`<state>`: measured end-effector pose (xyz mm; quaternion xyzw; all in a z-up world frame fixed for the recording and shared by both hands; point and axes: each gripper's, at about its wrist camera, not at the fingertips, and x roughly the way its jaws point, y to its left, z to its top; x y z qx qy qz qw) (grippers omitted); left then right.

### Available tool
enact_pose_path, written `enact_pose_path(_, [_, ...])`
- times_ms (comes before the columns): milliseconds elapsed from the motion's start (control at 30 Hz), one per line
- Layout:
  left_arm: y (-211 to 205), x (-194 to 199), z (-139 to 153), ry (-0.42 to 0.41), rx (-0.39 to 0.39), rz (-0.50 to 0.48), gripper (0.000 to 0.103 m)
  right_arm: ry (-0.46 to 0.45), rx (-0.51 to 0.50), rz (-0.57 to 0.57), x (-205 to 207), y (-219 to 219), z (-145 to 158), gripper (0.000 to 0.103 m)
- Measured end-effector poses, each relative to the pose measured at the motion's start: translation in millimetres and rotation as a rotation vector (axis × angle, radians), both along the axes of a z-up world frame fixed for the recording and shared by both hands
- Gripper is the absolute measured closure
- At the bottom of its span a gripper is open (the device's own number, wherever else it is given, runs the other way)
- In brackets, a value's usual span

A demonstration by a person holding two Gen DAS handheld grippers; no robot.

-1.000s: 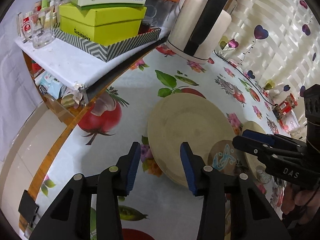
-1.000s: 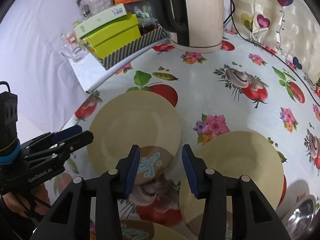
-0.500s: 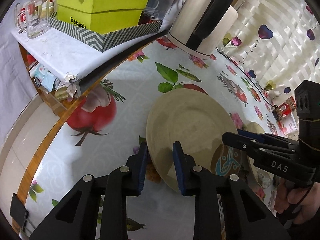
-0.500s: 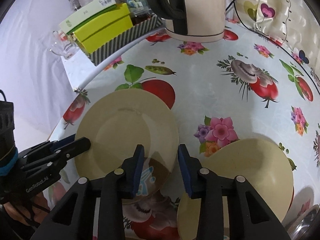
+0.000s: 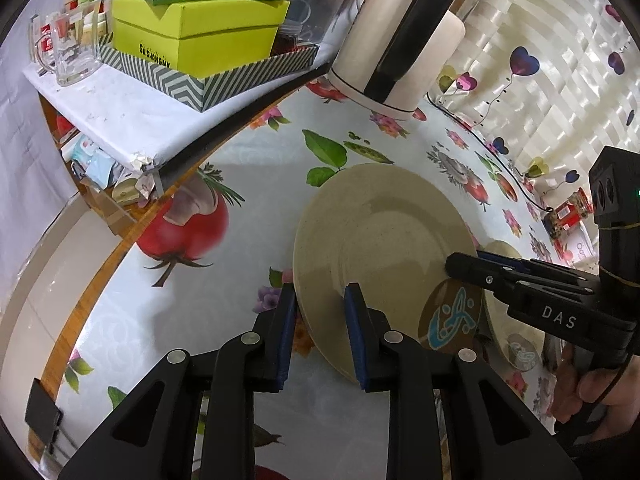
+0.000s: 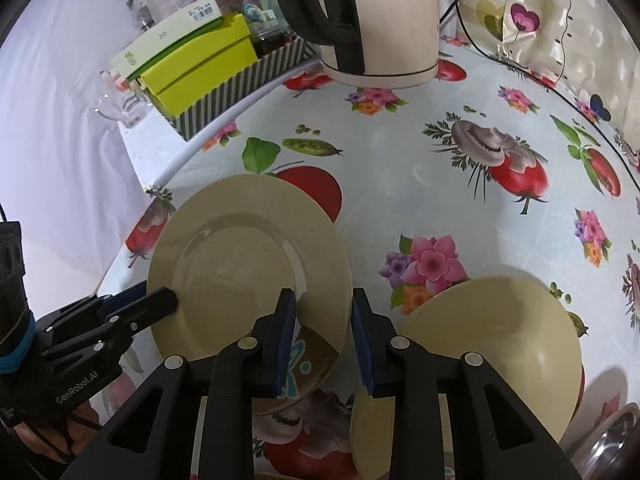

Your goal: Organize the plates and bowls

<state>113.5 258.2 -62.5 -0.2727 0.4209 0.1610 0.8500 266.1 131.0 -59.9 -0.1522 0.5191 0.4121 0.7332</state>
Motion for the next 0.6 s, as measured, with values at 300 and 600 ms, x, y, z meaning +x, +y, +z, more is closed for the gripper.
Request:
enact_pose_path(300, [-6,-3,9,0.001,0.018,0.002,0.078,0.009,0.013,-0.006,-1,-4,8,0.076])
enact_pose_path(600, [-4,-6,-5,0.027,0.004,0.015,0.078,0.038,-0.009,0.029,2,4,-8,0.071])
